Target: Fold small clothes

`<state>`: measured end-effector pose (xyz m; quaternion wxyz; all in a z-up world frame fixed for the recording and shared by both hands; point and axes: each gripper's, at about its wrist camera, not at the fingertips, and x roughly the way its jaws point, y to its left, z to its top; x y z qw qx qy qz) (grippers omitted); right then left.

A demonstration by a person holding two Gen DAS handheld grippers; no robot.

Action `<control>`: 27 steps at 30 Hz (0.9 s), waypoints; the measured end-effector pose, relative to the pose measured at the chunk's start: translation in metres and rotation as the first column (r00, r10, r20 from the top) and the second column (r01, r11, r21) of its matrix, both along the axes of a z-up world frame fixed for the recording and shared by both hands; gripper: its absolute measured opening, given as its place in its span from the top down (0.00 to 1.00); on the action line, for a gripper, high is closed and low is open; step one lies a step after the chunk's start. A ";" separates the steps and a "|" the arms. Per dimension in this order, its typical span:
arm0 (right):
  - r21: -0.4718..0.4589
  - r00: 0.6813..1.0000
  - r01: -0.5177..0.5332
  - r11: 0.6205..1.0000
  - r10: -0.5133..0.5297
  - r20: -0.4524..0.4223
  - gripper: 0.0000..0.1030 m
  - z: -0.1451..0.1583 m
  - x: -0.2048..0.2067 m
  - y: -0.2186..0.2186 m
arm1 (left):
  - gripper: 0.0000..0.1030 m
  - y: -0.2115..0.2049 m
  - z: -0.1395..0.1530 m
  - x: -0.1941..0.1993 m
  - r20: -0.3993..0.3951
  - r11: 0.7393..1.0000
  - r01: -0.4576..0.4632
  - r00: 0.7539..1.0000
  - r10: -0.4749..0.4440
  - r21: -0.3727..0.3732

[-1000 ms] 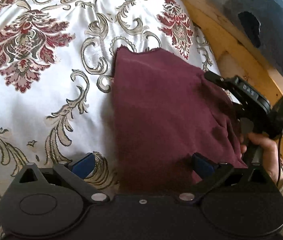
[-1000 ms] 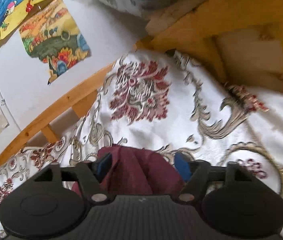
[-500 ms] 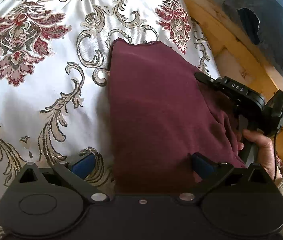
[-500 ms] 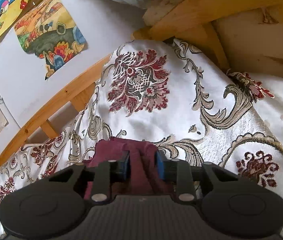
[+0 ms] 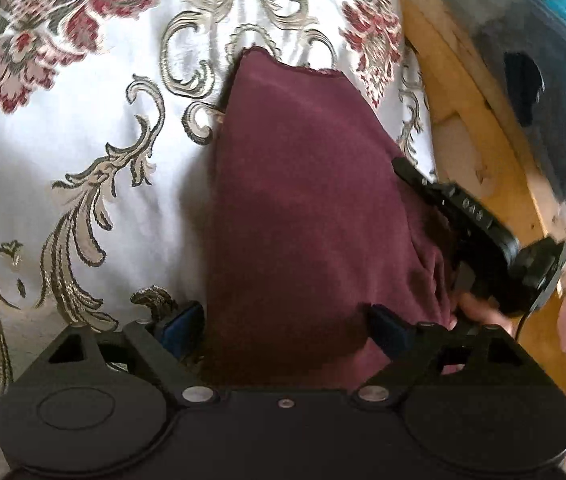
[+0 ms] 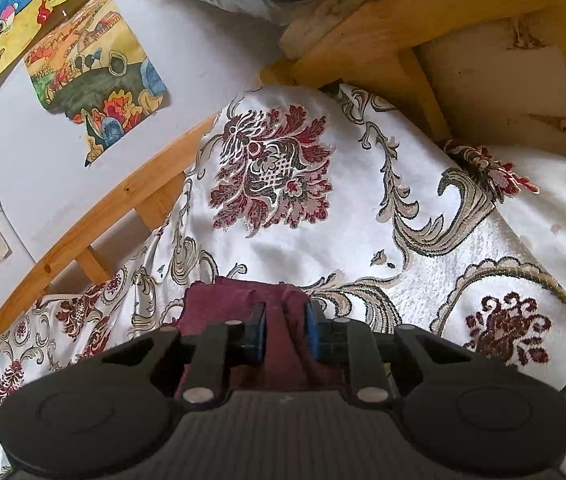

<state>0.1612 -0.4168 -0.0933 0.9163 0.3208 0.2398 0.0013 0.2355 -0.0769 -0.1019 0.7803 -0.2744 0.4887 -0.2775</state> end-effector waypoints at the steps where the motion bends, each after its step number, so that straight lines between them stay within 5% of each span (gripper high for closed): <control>1: -0.001 1.000 0.001 1.000 -0.001 -0.001 0.77 -0.001 0.000 0.000 | 0.14 0.003 -0.001 0.001 -0.012 1.000 -0.012 1.000 0.012 -0.022; 9: 0.001 1.000 0.005 1.000 -0.005 -0.008 0.77 -0.003 0.000 0.000 | 0.26 0.039 -0.017 0.000 -0.113 0.972 -0.167 0.982 0.149 -0.168; 14: -0.001 1.000 0.005 1.000 -0.005 -0.008 0.77 -0.003 0.000 0.000 | 0.29 0.028 -0.015 -0.001 -0.090 0.983 -0.130 0.989 0.119 -0.129; 17: -0.001 1.000 0.004 1.000 -0.004 -0.008 0.77 -0.003 0.000 0.000 | 0.40 0.023 -0.016 0.002 -0.109 0.986 -0.116 0.989 0.103 -0.122; 22: -0.022 1.000 0.000 1.000 0.000 0.001 0.78 -0.002 0.000 0.003 | 0.53 0.013 -0.002 0.003 -0.092 0.995 -0.104 0.990 0.103 -0.009; 27: -0.081 0.997 -0.029 0.996 0.035 0.064 0.83 0.017 -0.003 0.014 | 0.61 -0.010 0.038 -0.007 0.082 0.985 -0.055 0.996 0.042 0.164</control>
